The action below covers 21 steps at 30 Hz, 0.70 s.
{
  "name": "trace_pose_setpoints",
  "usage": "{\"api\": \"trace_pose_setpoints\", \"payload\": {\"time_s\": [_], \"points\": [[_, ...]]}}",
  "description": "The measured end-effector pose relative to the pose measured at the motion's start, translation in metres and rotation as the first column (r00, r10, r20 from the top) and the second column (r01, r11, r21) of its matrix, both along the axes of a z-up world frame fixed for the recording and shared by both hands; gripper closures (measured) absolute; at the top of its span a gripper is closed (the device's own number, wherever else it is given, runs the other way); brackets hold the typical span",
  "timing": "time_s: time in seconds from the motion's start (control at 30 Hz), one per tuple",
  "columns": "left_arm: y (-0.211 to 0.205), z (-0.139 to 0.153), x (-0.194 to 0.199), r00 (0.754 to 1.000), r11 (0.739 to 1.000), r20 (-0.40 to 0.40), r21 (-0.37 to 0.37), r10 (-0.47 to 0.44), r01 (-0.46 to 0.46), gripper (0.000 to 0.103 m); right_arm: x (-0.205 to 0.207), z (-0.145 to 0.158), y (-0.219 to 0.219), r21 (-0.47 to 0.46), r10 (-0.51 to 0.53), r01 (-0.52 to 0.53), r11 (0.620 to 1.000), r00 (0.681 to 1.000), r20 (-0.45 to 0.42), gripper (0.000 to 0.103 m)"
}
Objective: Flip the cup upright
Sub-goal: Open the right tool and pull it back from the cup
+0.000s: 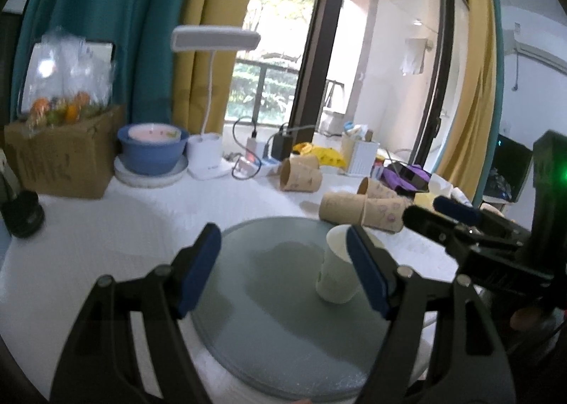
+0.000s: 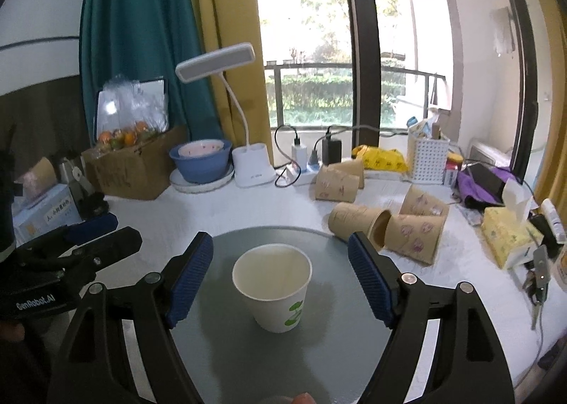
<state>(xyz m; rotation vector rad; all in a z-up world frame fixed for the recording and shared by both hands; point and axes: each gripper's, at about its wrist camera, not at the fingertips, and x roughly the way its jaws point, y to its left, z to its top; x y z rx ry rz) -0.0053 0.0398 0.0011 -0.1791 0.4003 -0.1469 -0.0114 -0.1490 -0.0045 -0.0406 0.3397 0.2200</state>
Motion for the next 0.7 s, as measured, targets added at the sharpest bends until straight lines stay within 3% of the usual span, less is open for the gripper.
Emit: {"api": "trace_pose_setpoints", "payload": {"time_s": [0.1,0.23,0.7], "points": [[-0.007,0.011,-0.008,0.999,0.999,0.043,0.034,-0.008,0.007,0.027,-0.008,0.01,-0.004,0.006,-0.011,0.011,1.0,1.0,0.018,0.022],[-0.013,0.026,-0.019,0.995,0.998,0.098,0.059,-0.028,0.022,0.016,-0.017,0.024,-0.01,0.01,-0.023,0.022,1.0,0.999,0.036,0.022],[-0.029,0.061,-0.037,0.983,0.991,0.181,0.129,0.022,-0.045,0.016,-0.053,0.06,-0.027,0.02,-0.018,0.016,1.0,0.994,0.106,0.022]]}}
